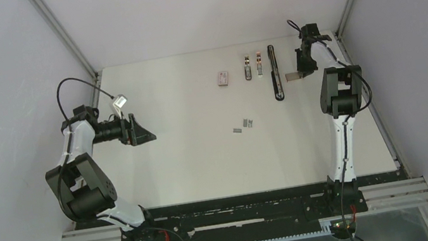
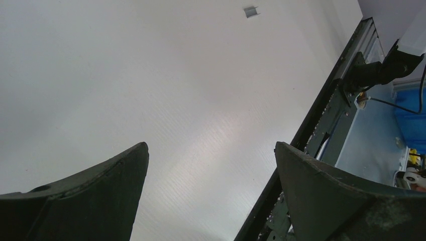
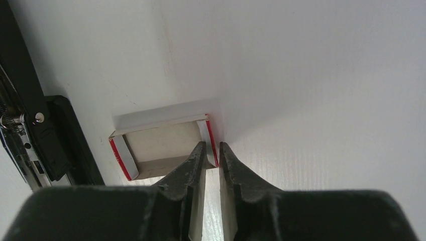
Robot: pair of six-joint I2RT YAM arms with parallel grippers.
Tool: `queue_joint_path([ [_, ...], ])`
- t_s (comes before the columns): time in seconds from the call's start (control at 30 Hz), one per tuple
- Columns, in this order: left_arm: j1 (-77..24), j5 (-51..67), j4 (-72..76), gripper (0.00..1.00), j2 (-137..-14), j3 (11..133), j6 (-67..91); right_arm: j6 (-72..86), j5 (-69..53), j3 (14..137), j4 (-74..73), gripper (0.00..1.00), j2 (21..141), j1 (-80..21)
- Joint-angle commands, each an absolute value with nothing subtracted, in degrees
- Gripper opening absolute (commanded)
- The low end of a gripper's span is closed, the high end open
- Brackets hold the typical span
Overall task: Unload the staples from the stapler
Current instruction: Pick up the staple box from the center of the board.
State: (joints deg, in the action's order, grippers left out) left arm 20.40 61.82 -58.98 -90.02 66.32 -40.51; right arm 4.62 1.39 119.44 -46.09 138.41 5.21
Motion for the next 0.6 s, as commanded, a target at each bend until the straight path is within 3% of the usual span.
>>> queue_joint_path([
  [0.0, 20.8, 64.2, -59.5, 1.0, -90.1, 67.0, -42.2, 3.8, 1.2, 121.9, -45.4, 0.13, 138.7, 5.3],
  [0.17, 20.8, 64.2, -59.5, 1.0, -90.2, 67.1, -42.3, 3.7, 0.9, 121.9, -45.2, 0.05, 138.5, 5.2],
  [0.57, 20.8, 64.4, -60.1, 1.0, -90.5, 67.3, -42.8, 3.0, 4.6, 117.0, -41.1, 0.0, 130.3, 4.3],
])
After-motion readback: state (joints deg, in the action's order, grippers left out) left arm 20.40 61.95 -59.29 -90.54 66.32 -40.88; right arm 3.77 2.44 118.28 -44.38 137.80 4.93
